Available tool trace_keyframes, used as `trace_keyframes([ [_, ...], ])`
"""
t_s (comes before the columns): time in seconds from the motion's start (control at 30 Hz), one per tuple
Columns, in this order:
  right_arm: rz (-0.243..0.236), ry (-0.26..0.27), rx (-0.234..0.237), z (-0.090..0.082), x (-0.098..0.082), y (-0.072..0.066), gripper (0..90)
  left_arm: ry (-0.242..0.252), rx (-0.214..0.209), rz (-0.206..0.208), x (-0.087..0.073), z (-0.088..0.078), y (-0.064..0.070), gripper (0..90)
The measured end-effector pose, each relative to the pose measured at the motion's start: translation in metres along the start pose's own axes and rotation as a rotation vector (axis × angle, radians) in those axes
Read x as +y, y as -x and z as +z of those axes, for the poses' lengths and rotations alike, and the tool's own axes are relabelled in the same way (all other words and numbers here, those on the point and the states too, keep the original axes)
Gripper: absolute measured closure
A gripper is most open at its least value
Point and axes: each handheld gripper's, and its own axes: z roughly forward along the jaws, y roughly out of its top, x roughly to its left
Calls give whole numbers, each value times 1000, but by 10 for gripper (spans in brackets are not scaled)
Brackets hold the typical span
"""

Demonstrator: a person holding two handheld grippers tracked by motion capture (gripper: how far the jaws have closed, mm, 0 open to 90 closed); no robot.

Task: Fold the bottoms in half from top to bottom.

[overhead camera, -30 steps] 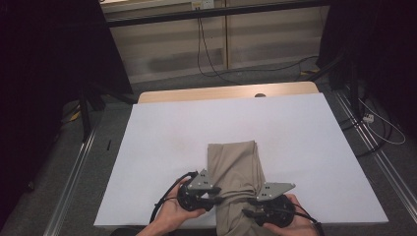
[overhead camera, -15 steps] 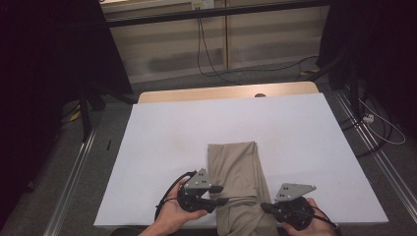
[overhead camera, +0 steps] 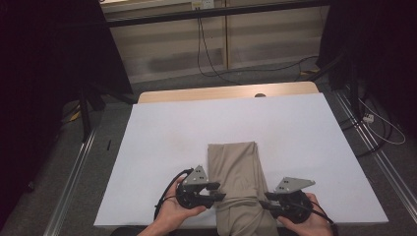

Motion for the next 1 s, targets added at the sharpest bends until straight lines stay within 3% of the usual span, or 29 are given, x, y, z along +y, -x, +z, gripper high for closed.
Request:
trace_keyframes([
  [0.03, 3, -14, -14, 5, 1, 2, 599, -12, -2, 4, -2, 2, 1, 590],
  [0.07, 3, -17, -16, 9, 2, 3, 647, -15, -3, 8, -4, 4, 1, 586],
  [0.13, -14, -17, -19, 8, 3, 4, 900, -13, -5, 4, -5, 6, 2, 543],
  [0.37, 3, -11, -45, -10, -5, 9, 900, 5, 1, 11, -3, 4, 4, 417],
  [0.5, 40, -57, -87, -19, -18, 19, 900, 31, 8, 1, 2, 1, 0, 342],
  [0.57, 80, -33, -85, -22, -20, 24, 884, 48, 27, -6, 6, -4, -5, 343],
  [0.6, 87, -10, -81, -23, -17, 25, 810, 50, 43, -9, 8, -8, -9, 361],
  [0.67, 89, 51, -73, -20, -3, 27, 789, 46, 74, -25, 14, -13, -21, 441],
  [0.77, 52, 106, -65, -3, 27, 38, 768, 34, 139, -61, 24, -7, -47, 534],
  [0.83, 62, 108, -60, 14, 49, 53, 752, 41, 168, -102, 29, 4, -66, 552],
  [0.9, 63, 95, -79, 34, 69, 68, 730, 29, 254, -90, 33, 13, -83, 551],
  [0.93, 69, 87, -96, 43, 78, 75, 725, 46, 265, -127, 34, 17, -92, 546],
  [1.0, 86, 68, -131, 61, 90, 87, 689, 25, 295, -150, 38, 22, -106, 503],
])
